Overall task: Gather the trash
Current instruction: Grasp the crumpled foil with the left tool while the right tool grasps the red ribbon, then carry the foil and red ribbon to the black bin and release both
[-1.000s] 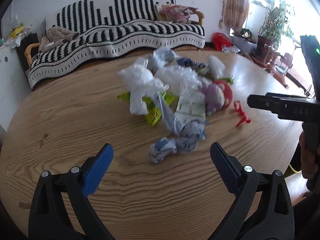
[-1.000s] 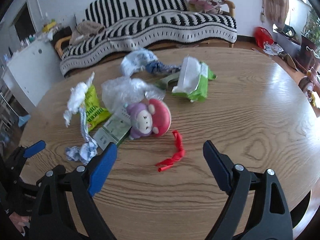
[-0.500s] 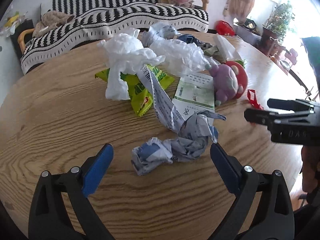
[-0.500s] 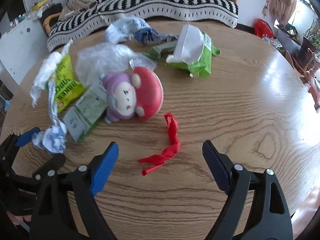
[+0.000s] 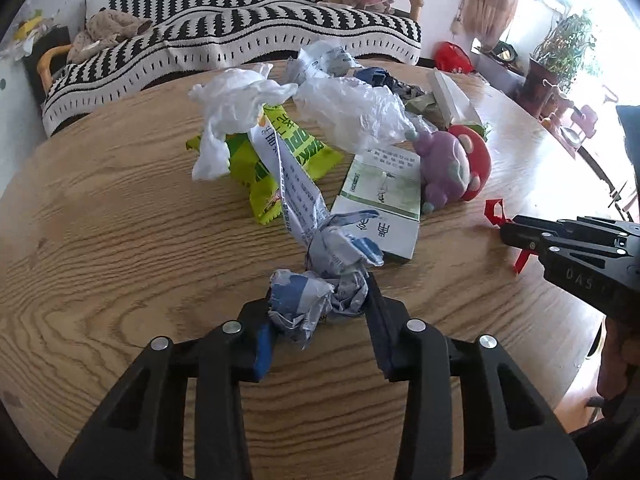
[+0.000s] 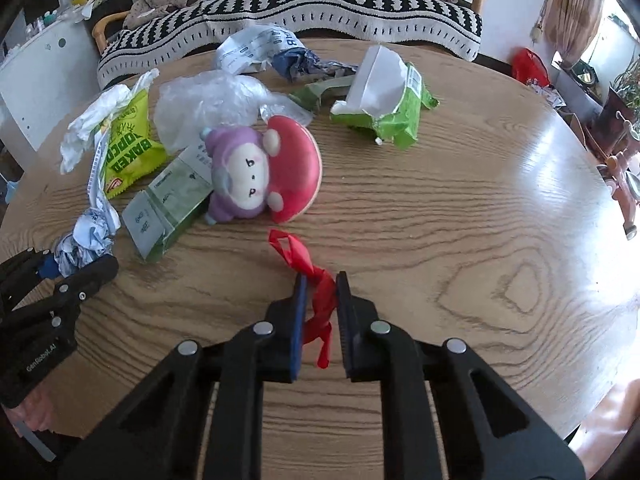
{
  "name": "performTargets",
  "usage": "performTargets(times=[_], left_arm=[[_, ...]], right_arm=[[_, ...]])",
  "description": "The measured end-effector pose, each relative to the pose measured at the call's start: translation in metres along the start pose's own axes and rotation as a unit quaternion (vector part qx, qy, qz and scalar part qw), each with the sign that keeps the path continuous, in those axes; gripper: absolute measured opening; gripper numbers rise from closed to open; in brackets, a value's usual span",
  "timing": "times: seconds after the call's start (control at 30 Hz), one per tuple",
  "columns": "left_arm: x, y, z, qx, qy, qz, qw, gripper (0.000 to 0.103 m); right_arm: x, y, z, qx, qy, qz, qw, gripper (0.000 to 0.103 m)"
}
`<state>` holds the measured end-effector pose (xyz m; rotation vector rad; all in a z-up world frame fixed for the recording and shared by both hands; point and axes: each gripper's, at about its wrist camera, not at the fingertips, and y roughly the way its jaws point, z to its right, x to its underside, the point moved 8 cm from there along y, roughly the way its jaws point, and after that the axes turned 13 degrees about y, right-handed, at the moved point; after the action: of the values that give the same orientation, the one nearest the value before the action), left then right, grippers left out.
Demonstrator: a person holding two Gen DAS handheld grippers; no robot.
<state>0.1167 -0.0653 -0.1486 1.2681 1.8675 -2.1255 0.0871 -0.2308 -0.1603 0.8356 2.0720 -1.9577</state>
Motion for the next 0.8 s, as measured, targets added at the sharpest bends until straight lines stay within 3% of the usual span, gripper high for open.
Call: performTargets(times=[0.23, 0.43, 0.63, 0.8], left_arm=[[-0.004, -0.015, 0.012, 0.001, 0.004, 0.003, 1.0000, 0.038], [-0.023, -0.039, 0.042, 0.017, 0.018, 0.032, 0.9992, 0.038], [-0.054, -0.044, 0.107, 0.046, 0.051, 0.053, 0.9963, 0.038], [-0.079, -0.040, 0.178, 0.076, 0.083, 0.067, 0.9915, 0.038]], right_arm=[[-0.005, -0.021, 0.010, -0.017, 0.018, 0.020, 1.000, 0.015], [-0.007, -0.046, 0.025, -0.030, 0.028, 0.041, 0.998, 0.015], [-0.004, -0.074, 0.067, -0.025, 0.055, 0.061, 0.996, 0.015], [0.002, -0.103, 0.138, -0.008, 0.104, 0.084, 0.991, 0.015]])
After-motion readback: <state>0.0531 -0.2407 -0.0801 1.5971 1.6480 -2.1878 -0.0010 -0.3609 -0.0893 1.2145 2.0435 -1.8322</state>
